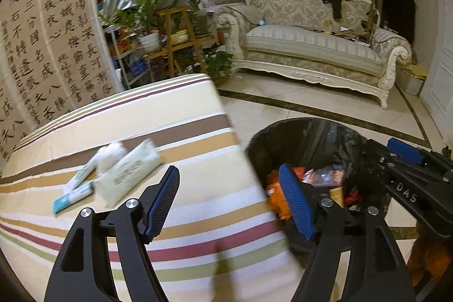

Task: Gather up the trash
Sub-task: 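Move both open tools back over the tubes and milk packet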

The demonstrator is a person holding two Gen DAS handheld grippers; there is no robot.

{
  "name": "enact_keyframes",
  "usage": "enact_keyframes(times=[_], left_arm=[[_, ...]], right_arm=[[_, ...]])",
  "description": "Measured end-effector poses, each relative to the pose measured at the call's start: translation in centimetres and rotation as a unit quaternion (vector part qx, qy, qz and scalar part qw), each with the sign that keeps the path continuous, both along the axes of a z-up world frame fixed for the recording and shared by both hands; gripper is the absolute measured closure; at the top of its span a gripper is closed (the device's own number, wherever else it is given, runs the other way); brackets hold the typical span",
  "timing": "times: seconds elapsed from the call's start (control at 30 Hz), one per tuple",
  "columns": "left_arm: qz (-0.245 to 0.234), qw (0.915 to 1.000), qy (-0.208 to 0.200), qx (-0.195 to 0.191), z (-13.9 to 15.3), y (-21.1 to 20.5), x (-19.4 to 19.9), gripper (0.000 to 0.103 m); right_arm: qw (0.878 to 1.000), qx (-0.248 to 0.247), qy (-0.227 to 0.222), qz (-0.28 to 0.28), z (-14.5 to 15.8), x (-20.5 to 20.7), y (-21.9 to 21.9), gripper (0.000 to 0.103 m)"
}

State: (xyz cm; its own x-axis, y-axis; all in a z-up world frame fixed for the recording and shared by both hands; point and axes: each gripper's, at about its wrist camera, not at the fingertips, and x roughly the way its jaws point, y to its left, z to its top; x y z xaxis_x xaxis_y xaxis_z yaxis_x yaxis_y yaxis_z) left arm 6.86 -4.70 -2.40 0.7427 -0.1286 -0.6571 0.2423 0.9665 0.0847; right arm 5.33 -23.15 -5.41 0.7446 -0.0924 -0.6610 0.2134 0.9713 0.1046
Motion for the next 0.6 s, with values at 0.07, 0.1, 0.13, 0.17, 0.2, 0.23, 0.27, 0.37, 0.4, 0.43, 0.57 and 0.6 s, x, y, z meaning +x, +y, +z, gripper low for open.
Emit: enact_keyframes(times=[0.07, 0.1, 0.13, 0.17, 0.2, 0.23, 0.27, 0.37, 0.4, 0.43, 0.57, 0.6], left_arm=[[0.013, 0.9999, 0.002, 0.002, 0.0, 1.4, 0.0, 0.032], [0.022, 0.9997, 0.003, 0.003, 0.0, 2.2, 0.1, 0.032], [0.030, 0.9995, 0.004, 0.005, 0.0, 3.1, 0.1, 0.032], [0.037, 0.9993, 0.005, 0.007, -0.1, 3.8, 0.0, 0.032], [0.047, 0.9988, 0.006, 0.010, -0.1, 4.7, 0.0, 0.032], [0.056, 0.9983, 0.006, 0.012, -0.1, 5.6, 0.0, 0.032], [0.066, 0.9977, 0.006, 0.013, -0.2, 6.5, 0.0, 0.032], [0.097, 0.9951, 0.008, 0.016, -0.2, 9.4, 0.0, 0.032], [0.110, 0.9938, 0.009, 0.018, -0.2, 10.5, 0.1, 0.032], [0.119, 0.9927, 0.010, 0.018, -0.2, 11.5, 0.2, 0.032], [0.162, 0.9866, 0.016, 0.013, -0.3, 15.3, 0.8, 0.032], [0.168, 0.9856, 0.016, 0.013, -0.3, 15.9, 0.9, 0.032]], right_arm=[[1.000, 0.004, 0.000, 0.012, 0.1, 0.1, 0.9, 0.060], [1.000, 0.005, 0.001, 0.019, 0.2, 0.1, 1.4, 0.060], [1.000, 0.006, 0.001, 0.025, 0.2, 0.1, 1.8, 0.060], [0.999, 0.007, 0.002, 0.034, 0.3, 0.2, 2.5, 0.060], [0.999, 0.007, 0.002, 0.042, 0.3, 0.3, 3.1, 0.060], [0.999, 0.007, 0.002, 0.048, 0.4, 0.3, 3.6, 0.060], [0.998, 0.006, 0.003, 0.057, 0.4, 0.4, 4.4, 0.060], [0.997, 0.005, 0.003, 0.075, 0.6, 0.6, 6.0, 0.060], [0.997, 0.005, 0.003, 0.080, 0.7, 0.7, 6.5, 0.060], [0.996, 0.004, 0.002, 0.084, 0.8, 0.8, 6.9, 0.060], [0.995, -0.001, 0.002, 0.103, 1.1, 1.0, 8.9, 0.060], [0.994, -0.002, 0.003, 0.106, 1.1, 1.0, 9.1, 0.060]])
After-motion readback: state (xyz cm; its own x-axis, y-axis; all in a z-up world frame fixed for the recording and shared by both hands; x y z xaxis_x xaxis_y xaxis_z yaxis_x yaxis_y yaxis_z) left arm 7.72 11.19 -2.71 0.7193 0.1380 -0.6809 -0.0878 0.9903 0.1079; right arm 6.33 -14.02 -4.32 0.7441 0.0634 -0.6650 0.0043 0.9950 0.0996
